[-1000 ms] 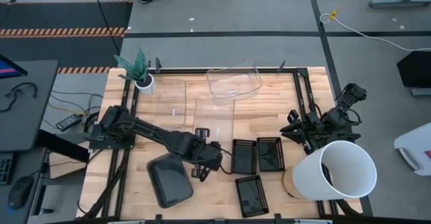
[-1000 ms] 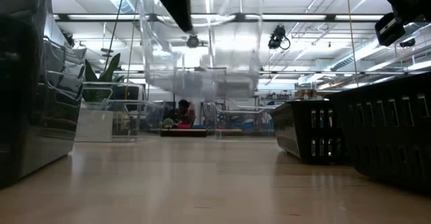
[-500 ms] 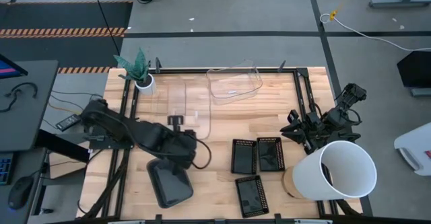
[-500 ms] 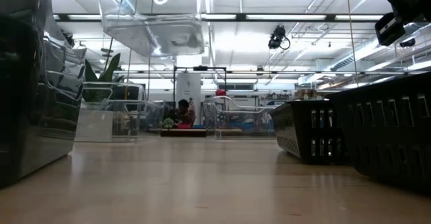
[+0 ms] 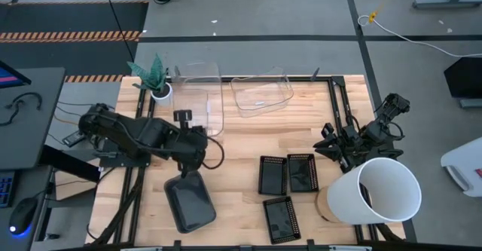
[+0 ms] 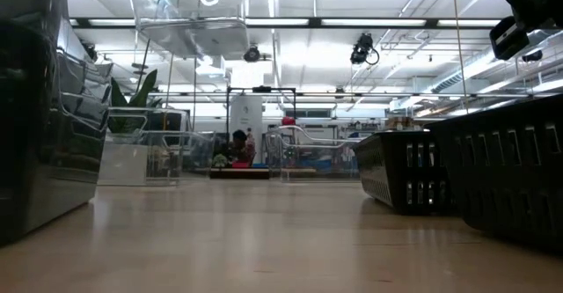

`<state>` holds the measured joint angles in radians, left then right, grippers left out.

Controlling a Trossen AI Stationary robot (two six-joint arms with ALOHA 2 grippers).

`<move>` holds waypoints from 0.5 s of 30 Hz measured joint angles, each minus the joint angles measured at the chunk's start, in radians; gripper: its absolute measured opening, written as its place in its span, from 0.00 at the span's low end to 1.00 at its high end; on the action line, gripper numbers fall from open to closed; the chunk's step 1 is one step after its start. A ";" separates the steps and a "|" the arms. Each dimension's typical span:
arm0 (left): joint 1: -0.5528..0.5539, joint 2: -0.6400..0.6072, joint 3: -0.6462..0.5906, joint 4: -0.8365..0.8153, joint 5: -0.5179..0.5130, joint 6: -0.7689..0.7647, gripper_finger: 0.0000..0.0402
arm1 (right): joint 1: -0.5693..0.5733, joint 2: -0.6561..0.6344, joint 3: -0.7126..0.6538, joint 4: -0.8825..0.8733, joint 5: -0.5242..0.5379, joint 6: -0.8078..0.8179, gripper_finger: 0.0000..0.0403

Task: Stack baskets by color
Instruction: Stack the bottom transparent bin on the top left transparent bin

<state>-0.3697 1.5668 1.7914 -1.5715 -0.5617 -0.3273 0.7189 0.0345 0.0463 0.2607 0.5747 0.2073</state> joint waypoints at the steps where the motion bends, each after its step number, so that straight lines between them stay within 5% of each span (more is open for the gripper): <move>1: 0.004 -0.004 -0.001 0.001 0.004 -0.002 0.02 | 0.000 0.000 0.000 0.000 0.000 0.000 0.21; 7: 0.013 -0.038 -0.050 0.005 -0.001 0.008 0.02 | 0.000 0.000 0.000 0.000 0.000 0.000 0.21; 15: -0.008 -0.202 -0.353 0.057 0.048 -0.086 0.02 | 0.000 0.000 0.000 0.000 0.000 0.000 0.21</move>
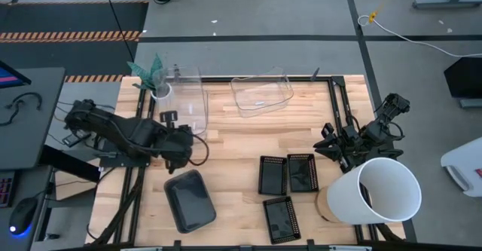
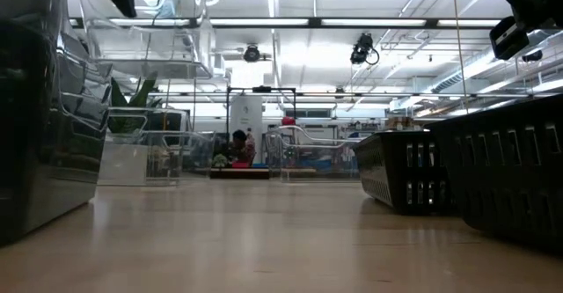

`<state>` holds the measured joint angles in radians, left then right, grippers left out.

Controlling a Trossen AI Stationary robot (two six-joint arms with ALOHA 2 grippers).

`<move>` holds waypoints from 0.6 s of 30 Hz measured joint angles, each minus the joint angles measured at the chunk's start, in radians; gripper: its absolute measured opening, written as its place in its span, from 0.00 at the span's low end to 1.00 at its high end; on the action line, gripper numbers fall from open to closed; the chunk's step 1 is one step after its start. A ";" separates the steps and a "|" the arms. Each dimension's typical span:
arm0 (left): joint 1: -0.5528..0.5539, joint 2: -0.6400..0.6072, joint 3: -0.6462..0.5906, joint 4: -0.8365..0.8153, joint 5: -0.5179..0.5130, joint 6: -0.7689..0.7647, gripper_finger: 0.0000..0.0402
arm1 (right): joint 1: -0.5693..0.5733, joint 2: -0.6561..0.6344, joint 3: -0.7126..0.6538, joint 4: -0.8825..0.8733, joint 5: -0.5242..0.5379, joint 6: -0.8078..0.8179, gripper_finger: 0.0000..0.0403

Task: Stack baskets by color
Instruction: Stack the bottom transparent bin on the top left transparent bin

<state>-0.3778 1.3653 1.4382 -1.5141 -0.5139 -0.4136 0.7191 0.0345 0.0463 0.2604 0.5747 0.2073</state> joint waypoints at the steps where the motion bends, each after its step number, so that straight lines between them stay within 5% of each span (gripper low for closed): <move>1: -0.004 -0.022 -0.028 0.028 -0.001 0.000 0.02 | 0.000 0.000 0.000 0.000 0.000 0.000 0.21; 18: -0.001 -0.073 -0.295 0.197 0.019 0.066 0.02 | 0.000 0.000 0.000 0.000 0.000 0.000 0.20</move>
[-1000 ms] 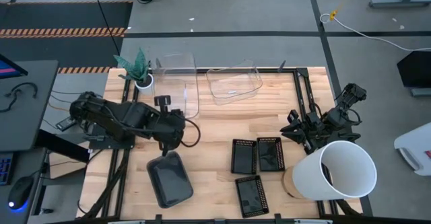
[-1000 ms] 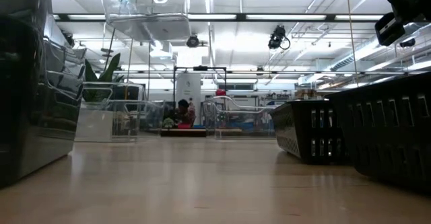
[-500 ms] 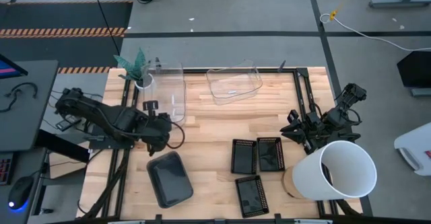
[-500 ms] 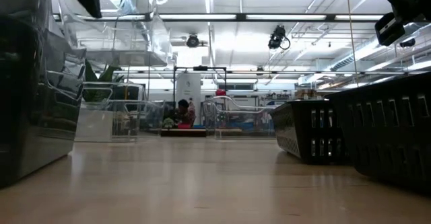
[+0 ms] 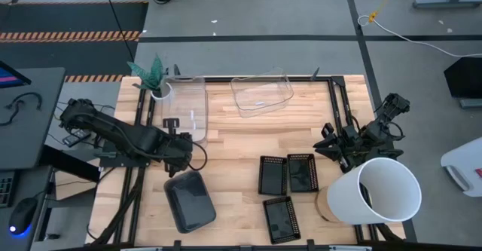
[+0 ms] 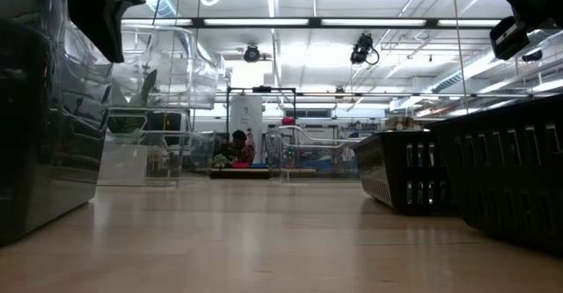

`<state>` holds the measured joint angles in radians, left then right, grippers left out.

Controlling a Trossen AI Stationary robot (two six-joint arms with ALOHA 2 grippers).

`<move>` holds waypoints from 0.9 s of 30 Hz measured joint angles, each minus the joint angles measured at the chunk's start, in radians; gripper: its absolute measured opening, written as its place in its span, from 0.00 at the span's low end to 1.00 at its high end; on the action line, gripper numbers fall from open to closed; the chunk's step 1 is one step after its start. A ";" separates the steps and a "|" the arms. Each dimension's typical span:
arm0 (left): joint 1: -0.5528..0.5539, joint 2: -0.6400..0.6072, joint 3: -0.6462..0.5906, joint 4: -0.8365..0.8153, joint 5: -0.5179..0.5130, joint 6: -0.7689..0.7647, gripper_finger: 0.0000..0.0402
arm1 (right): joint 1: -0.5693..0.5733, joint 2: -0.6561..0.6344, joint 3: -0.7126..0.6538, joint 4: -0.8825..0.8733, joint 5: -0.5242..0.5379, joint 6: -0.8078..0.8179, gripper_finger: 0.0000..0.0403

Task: Stack baskets by color
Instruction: Stack the bottom transparent bin on the top left transparent bin

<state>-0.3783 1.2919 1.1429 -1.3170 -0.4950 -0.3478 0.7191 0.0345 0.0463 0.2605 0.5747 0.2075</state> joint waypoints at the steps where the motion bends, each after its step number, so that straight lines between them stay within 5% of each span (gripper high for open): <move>1: 0.004 0.000 -0.011 0.021 0.005 0.009 0.02 | 0.000 0.000 0.000 0.000 0.000 0.000 0.21; 10: 0.052 0.001 -0.054 0.106 0.149 0.021 0.02 | 0.000 0.000 0.000 0.000 0.000 0.000 0.20; 19: 0.057 0.001 -0.054 0.136 0.153 0.037 0.02 | 0.000 0.000 0.000 0.000 0.000 0.000 0.20; 27: 0.057 0.001 -0.054 0.140 0.146 0.045 0.20 | 0.000 0.000 0.000 0.000 0.000 0.000 0.20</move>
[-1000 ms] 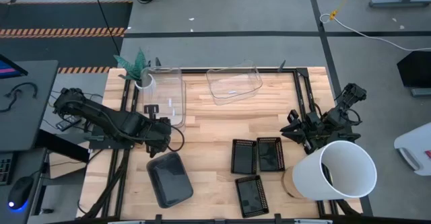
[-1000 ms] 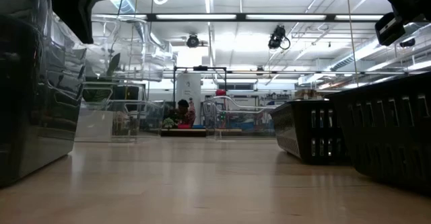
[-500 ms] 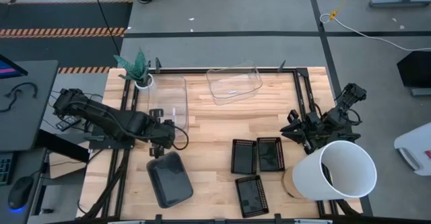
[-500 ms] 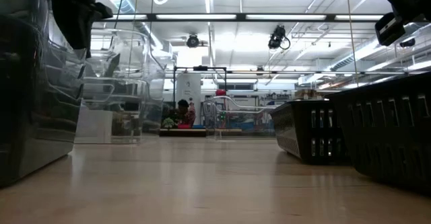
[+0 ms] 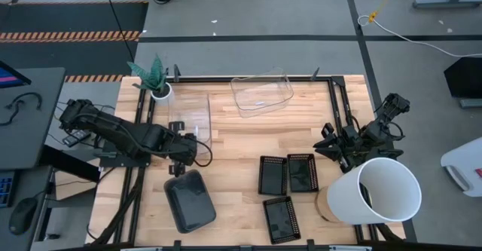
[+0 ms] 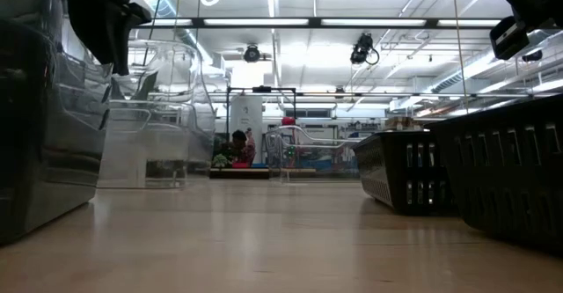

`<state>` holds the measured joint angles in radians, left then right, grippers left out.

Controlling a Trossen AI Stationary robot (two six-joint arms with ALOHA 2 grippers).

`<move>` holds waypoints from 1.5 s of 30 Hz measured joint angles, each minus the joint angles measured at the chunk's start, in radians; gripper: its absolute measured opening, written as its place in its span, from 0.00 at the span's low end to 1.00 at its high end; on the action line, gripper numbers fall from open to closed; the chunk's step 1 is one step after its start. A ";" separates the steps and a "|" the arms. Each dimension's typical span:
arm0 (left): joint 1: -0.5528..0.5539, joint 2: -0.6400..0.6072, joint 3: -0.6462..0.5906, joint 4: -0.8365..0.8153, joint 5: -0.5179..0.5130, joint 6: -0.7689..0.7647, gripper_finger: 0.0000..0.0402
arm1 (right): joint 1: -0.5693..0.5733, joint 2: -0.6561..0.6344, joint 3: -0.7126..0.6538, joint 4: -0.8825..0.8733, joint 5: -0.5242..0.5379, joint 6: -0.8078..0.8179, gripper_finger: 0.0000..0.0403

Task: Stack baskets by color
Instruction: Stack the bottom transparent bin on the top left transparent bin, then stack the right transparent bin on the left transparent bin

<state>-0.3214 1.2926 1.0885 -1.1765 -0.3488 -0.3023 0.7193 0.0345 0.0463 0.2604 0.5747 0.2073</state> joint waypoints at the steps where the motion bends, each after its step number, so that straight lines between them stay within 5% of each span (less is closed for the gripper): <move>1: 0.000 0.000 0.000 0.000 -0.003 0.000 0.23 | 0.000 0.000 0.000 0.000 0.000 0.000 0.20; 8: -0.001 0.000 0.007 -0.002 -0.025 -0.025 0.46 | 0.000 0.000 0.000 0.000 0.000 0.000 0.20; 13: 0.000 -0.002 0.069 -0.009 -0.092 -0.104 0.52 | 0.000 0.000 0.000 0.000 0.000 0.000 0.21; 18: -0.018 -0.099 0.062 0.110 -0.186 -0.132 0.48 | 0.000 0.000 0.000 0.000 0.000 0.000 0.20; 25: -0.093 -0.331 -0.191 0.439 -0.253 -0.111 0.37 | 0.000 0.000 0.000 0.005 0.000 0.000 0.21; 33: -0.130 -0.524 -0.509 1.017 -0.221 0.079 0.29 | 0.000 0.000 0.000 0.008 0.000 0.000 0.21; 45: -0.160 -0.608 -0.766 1.437 -0.177 0.249 0.22 | 0.000 0.000 0.000 0.008 0.000 0.000 0.21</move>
<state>-0.4810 0.6849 0.3222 0.2605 -0.5263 -0.0530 0.7193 0.0345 0.0463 0.2681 0.5747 0.2073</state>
